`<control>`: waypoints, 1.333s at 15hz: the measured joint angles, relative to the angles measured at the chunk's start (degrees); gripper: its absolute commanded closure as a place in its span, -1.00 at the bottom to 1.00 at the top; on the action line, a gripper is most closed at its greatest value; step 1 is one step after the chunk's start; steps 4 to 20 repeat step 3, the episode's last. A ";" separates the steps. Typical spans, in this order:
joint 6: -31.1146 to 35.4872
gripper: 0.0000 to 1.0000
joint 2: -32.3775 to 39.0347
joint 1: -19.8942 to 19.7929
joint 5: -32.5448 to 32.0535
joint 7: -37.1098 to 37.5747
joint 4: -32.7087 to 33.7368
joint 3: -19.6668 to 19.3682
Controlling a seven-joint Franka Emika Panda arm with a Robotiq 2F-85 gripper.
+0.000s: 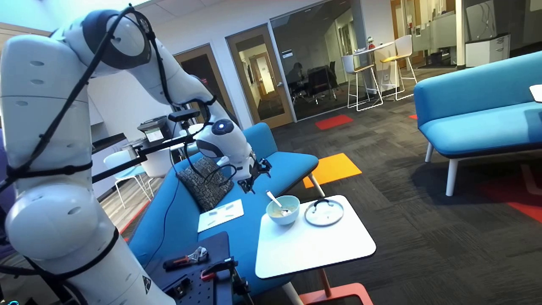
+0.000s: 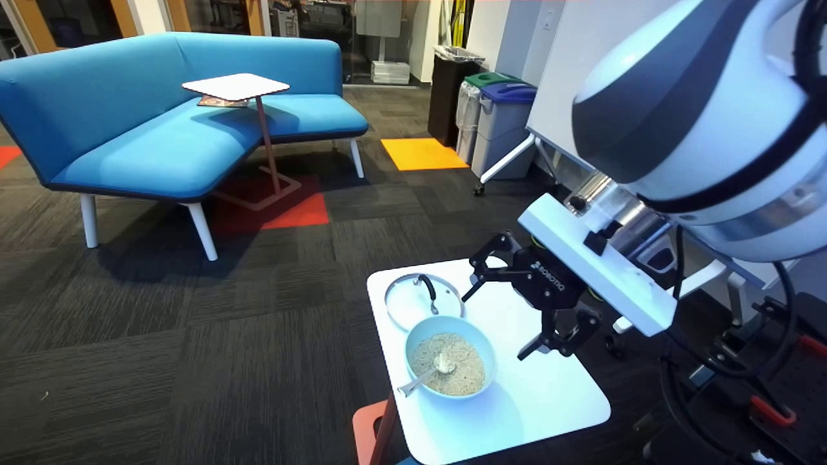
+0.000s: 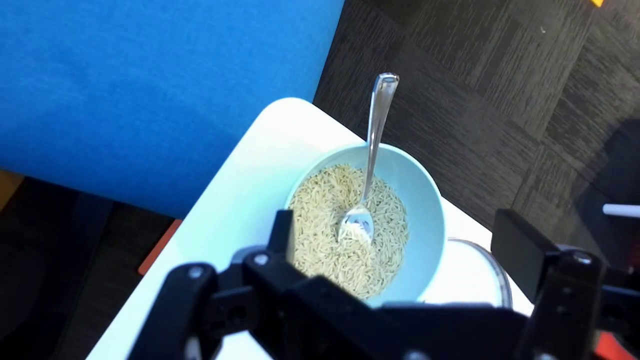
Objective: Pick up the spoon and stir the objects in the bowl
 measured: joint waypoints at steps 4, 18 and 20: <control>1.70 -1.00 -1.84 0.66 -3.65 5.29 -3.01 0.99; 1.70 -1.00 -1.84 0.66 -3.65 5.29 -3.01 0.99; 1.70 -1.00 -1.84 0.66 -3.65 5.29 -3.01 0.99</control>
